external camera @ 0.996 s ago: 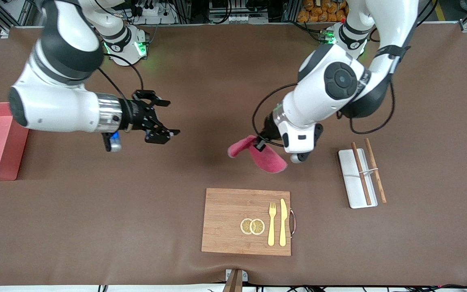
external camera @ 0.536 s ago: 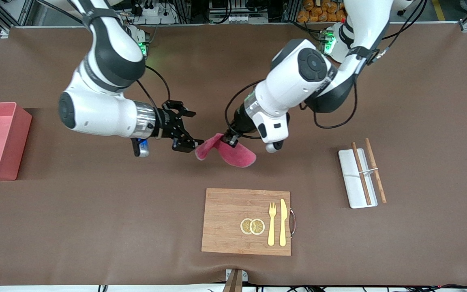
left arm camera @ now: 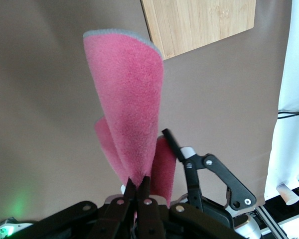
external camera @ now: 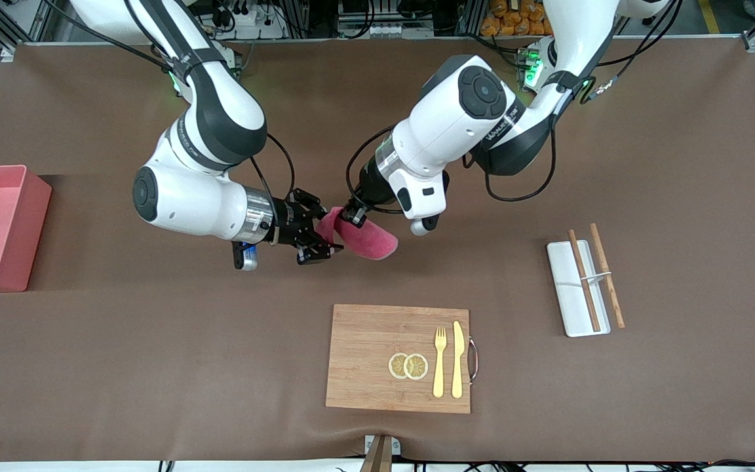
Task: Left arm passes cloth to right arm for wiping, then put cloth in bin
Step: 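Grasp the cloth with the right gripper from the left gripper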
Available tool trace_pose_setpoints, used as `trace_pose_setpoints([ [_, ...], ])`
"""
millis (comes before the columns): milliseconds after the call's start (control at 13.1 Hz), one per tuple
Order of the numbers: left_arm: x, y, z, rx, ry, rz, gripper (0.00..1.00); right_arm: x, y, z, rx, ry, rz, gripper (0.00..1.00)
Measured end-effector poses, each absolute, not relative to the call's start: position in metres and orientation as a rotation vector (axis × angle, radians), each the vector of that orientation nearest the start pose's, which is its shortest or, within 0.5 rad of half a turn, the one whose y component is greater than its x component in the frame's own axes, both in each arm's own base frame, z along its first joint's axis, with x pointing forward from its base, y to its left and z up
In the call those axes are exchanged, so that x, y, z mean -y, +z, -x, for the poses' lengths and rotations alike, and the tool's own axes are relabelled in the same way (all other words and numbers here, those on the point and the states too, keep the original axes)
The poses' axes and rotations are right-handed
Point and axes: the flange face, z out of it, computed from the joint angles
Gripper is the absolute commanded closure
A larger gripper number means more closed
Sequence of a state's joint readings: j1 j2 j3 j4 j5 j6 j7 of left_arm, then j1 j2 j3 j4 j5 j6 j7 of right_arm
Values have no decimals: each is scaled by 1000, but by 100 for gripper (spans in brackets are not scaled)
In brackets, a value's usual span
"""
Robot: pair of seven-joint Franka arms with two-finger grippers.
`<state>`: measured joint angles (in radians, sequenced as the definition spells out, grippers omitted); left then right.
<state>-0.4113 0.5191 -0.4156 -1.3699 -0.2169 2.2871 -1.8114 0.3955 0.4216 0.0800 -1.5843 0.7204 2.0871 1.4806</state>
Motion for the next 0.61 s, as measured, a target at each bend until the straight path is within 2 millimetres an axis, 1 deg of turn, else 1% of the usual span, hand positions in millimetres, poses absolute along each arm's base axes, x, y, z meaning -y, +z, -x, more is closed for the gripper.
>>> trace_pose_setpoints([
  [77, 498, 486, -543, -1458, -349, -2162, 100, -339, 415, -601, -1640, 696, 2040, 100],
  [153, 498, 485, -543, -1457, -350, -2162, 100, -340, 416, -601, -1637, 695, 2041, 100],
  [230, 498, 485, -543, -1458, -350, -2162, 75, -341, 416, -601, -1635, 695, 2043, 100],
  [306, 498, 485, -544, -1458, -349, -2162, 27, -342, 416, -600, -1633, 695, 2046, 100],
  [383, 498, 485, -544, -1459, -349, -2162, 0, -344, 416, -599, -1629, 691, 2054, 100],
  [613, 493, 486, -546, -1469, -355, -2186, 0, -349, 415, -595, -1597, 654, 2114, 100],
])
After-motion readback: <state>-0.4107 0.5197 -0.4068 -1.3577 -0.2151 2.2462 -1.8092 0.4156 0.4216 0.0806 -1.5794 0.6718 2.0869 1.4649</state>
